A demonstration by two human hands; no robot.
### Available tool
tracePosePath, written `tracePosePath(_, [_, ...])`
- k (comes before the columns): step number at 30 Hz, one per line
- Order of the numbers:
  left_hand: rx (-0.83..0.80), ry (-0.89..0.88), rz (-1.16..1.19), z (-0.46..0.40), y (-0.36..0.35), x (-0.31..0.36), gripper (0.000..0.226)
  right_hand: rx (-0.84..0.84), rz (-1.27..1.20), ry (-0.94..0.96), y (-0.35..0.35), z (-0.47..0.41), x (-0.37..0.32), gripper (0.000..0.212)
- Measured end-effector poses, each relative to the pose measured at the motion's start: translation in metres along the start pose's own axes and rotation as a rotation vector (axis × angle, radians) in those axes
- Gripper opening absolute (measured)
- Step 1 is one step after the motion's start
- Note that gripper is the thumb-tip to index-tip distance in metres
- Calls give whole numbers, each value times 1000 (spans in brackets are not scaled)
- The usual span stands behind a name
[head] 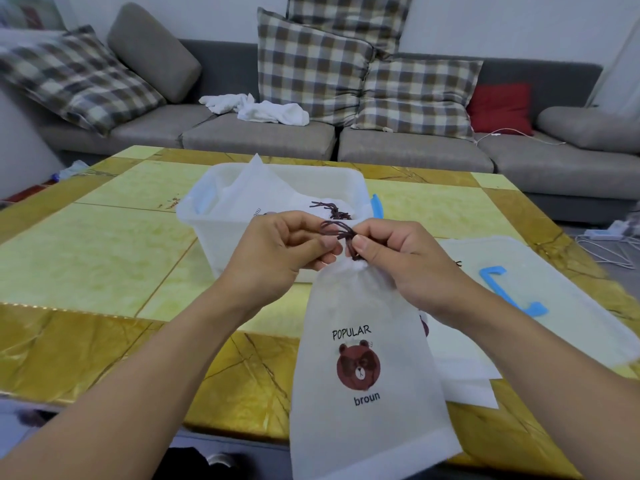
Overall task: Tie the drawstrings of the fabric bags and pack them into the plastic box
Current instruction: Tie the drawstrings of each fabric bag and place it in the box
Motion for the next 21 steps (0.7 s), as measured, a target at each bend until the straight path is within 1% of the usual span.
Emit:
tracePosePath(3, [45, -44, -64, -1, -2, -1, 7, -2, -30, 6, -1, -1, -1, 25])
tracePosePath(5, [76, -105, -171, 0, -4, -3, 7, -1, 1, 15, -3, -2, 3, 23])
tracePosePath(8, [174, -175, -332, 2, -7, -4, 9, 34, 78, 27, -3, -4, 7, 23])
tracePosePath(10, [185, -146, -315, 2, -9, -6, 11, 67, 156, 37, -3, -3, 7, 22])
tracePosePath(12, [127, -43, -214, 4, -13, -6, 11, 94, 234, 35, -4, -3, 7, 21])
tracePosePath(14, [69, 15, -126, 8, -17, -5, 6, 104, 251, 10, -5, -4, 9, 21])
tracePosePath(16, [75, 26, -89, 10, -19, -6, 6, 93, 176, -27, -5, -6, 12, 23])
tracePosePath(19, [127, 35, -31, 7, -13, -9, 5, 70, -29, -123, -7, -5, 14, 24])
tracePosePath(21, [138, 1, -129, 4, -10, -11, 8, 57, -88, -185, -9, -5, 18, 24])
Point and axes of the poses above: each hand's wrist, its own z-axis away from the middle knuckle, its own y-axis out of the back of the hand, x = y × z, the point moved 4 cm from there along -z, towards the middle knuckle, and after that the axes turned 1 degree about -z, right-handed, at the moved point
